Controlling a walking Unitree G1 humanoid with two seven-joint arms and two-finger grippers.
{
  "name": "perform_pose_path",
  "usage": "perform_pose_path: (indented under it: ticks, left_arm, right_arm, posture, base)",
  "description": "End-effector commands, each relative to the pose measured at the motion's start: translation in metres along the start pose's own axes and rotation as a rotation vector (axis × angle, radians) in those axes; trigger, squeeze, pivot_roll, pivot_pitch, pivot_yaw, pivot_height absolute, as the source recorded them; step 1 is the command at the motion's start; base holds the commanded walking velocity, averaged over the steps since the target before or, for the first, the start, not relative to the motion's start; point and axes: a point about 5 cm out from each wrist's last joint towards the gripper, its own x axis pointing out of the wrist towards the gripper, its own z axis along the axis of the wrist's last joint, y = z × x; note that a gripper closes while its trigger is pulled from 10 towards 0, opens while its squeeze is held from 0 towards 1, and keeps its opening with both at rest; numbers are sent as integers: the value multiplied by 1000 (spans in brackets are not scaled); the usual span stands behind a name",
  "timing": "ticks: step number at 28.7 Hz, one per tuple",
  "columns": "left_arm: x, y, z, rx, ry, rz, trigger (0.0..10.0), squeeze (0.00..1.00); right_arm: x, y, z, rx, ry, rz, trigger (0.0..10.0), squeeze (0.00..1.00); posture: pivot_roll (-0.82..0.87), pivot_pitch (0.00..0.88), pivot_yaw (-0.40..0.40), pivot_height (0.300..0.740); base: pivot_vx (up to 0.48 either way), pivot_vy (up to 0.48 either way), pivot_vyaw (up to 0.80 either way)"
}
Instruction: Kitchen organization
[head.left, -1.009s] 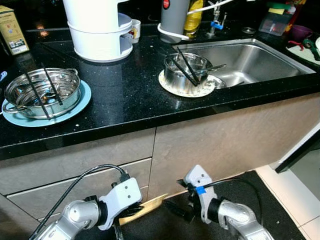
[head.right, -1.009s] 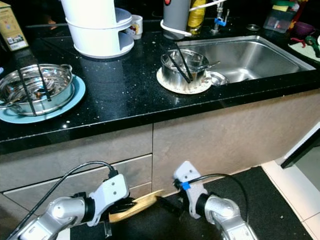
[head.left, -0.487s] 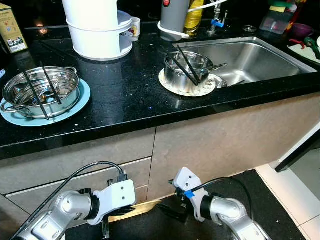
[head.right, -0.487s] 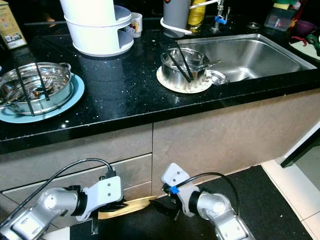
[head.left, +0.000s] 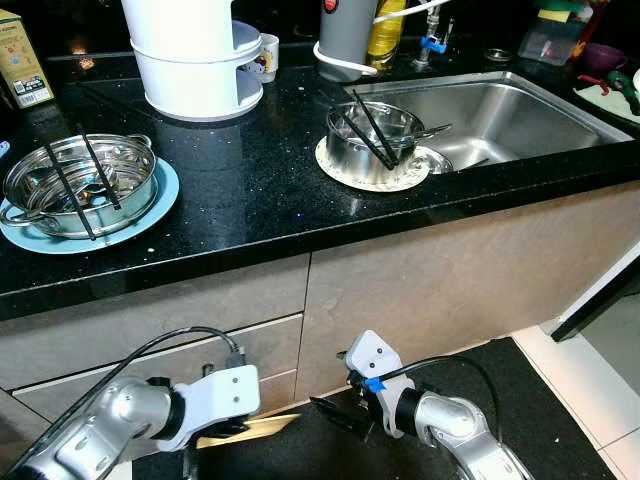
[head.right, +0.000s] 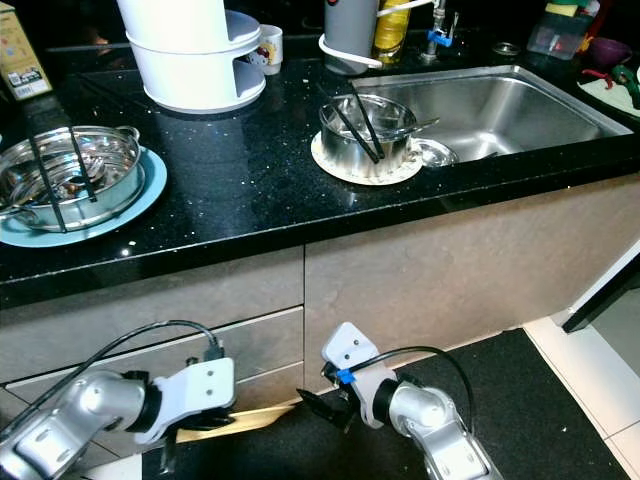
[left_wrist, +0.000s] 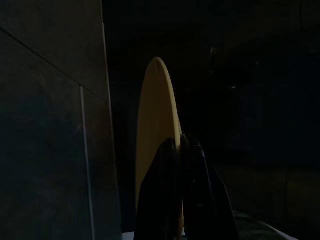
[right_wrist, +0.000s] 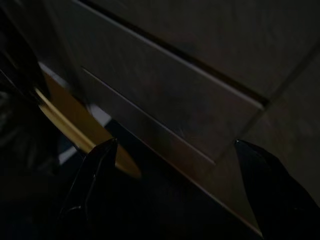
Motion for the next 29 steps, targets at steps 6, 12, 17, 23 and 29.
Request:
perform_pose_path:
  ticks: [6,12,17,23,29]
  left_arm:
    - [-2,5,-4,9,35,-1,0,0]
    - [-1,9,-1,13,27,4,0,0]
    - [-1,13,1,15,17,13,0,0]
    - [2,16,8,34,-21,10,0,0]
    - [5,14,17,58,-67,-17,0,0]
  right_arm:
    - [25,15,-2,12,17,159,10000,0]
    - [43,27,0,-26,52,229,10000,549]
    - [59,37,-6,-31,127,270,10000,1000]
    - [66,45,4,-46,66,373,10000,0]
    - [70,39,6,-79,59,357,10000,0]
  posture:
    - [-64,187,-18,740]
    - [-60,180,-17,740]
    - [-56,180,-17,740]
    - [-56,188,-26,740]
    - [-51,190,-33,740]
  base:
    - [0,0,0]
    - [0,0,0]
    - [0,0,0]
    - [0,0,0]
    - [0,0,0]
